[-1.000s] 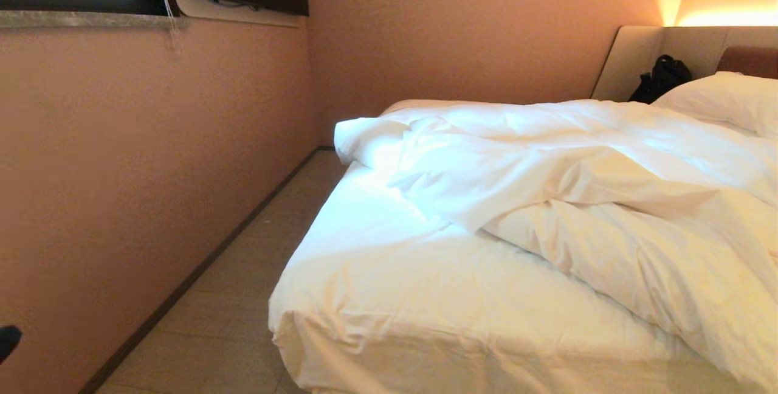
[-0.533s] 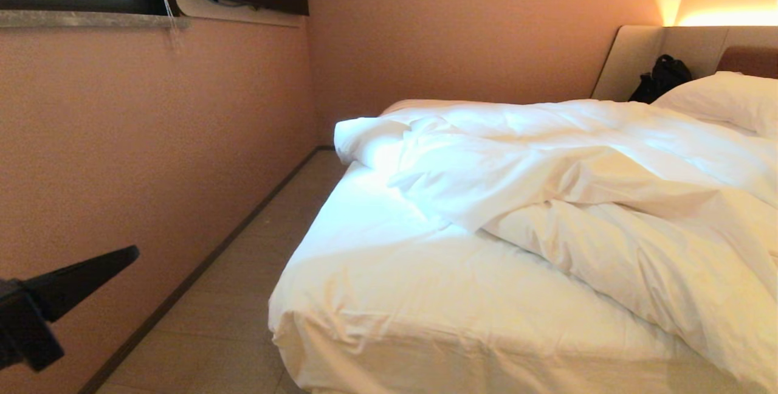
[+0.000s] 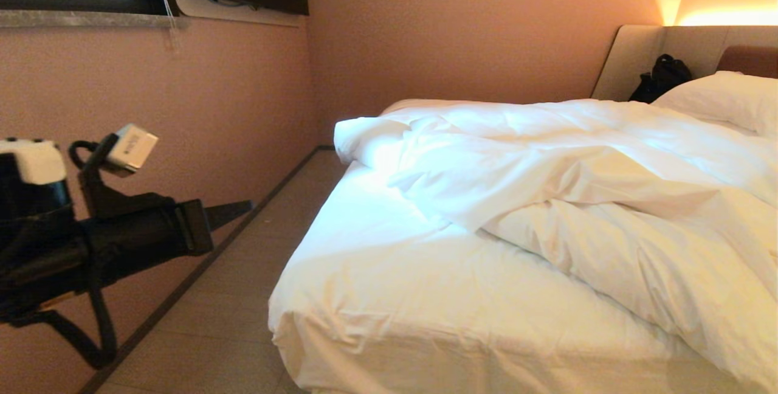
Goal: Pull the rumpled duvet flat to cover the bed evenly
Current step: Hold the folded corner of the quilt
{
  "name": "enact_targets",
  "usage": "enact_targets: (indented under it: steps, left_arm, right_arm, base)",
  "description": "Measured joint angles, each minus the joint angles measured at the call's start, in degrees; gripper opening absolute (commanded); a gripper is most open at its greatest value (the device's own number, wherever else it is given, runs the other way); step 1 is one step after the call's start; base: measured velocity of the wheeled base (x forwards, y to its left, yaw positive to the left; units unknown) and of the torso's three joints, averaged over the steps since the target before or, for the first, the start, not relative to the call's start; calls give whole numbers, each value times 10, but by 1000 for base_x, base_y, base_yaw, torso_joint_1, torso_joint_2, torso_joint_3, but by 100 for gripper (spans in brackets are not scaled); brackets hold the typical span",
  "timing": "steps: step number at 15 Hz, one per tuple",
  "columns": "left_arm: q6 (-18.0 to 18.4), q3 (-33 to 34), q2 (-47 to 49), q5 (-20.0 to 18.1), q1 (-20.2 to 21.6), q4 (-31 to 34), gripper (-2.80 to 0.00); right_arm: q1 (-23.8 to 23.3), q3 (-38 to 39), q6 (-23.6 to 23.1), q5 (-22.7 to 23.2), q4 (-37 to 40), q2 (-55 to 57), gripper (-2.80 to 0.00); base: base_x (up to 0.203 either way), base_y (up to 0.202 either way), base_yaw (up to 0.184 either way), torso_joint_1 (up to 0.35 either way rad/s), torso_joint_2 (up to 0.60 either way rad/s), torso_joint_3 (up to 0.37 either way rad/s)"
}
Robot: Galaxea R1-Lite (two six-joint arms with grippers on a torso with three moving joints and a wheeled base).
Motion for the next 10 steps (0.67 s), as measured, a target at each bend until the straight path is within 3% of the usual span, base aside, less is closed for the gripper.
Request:
enact_targets:
  steps: [6,10]
  left_arm:
    - [-1,-68,193,1,-66,-148,-280]
    - [-1,-117,265,15,-99,-157,-280]
  right_arm:
    - [0,0,0,0,0,0,-280]
    - [0,0,0,0,0,0,-280]
  base:
    - [0,0,0,0,0,0]
    - [0,0,0,0,0,0]
